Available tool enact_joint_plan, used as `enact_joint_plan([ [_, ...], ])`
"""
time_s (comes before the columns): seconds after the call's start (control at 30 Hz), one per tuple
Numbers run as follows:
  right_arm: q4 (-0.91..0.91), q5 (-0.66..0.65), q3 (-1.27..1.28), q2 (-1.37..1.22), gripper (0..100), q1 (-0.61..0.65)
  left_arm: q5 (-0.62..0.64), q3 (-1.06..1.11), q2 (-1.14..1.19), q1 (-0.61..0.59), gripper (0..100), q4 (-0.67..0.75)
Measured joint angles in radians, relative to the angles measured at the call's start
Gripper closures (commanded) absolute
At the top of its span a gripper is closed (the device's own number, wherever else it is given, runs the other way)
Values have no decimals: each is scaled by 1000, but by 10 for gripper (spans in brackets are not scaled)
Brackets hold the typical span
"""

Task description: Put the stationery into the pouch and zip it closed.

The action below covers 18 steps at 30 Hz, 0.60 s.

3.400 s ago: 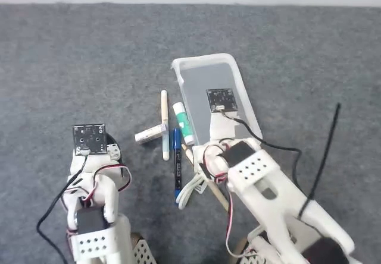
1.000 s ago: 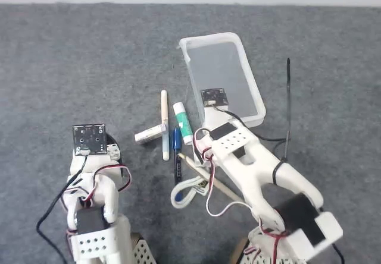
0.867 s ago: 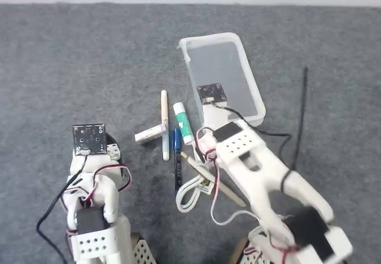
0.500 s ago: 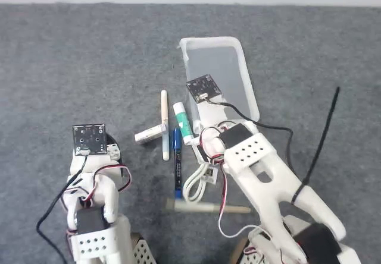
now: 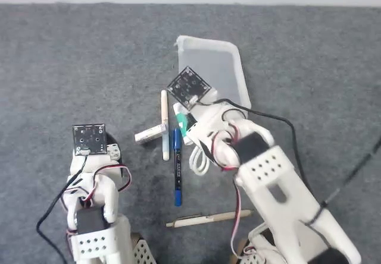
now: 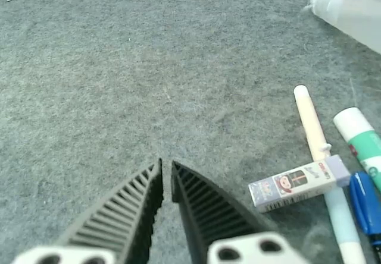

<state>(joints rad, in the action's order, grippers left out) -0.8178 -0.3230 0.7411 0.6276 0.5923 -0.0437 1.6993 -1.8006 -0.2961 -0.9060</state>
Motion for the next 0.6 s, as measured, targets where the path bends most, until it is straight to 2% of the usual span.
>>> enact_joint_plan([
  [0.1,32,-14,69,91,992,0,11,0,0,0,769,0],
  [0.2,87,-18,163,183,992,0,87,-2,0,0,711,0],
  [0.4,180,-20,301,313,992,0,193,-68,0,5,709,0],
  [0.6,250,-20,396,377,992,0,209,-153,0,149,707,0],
])
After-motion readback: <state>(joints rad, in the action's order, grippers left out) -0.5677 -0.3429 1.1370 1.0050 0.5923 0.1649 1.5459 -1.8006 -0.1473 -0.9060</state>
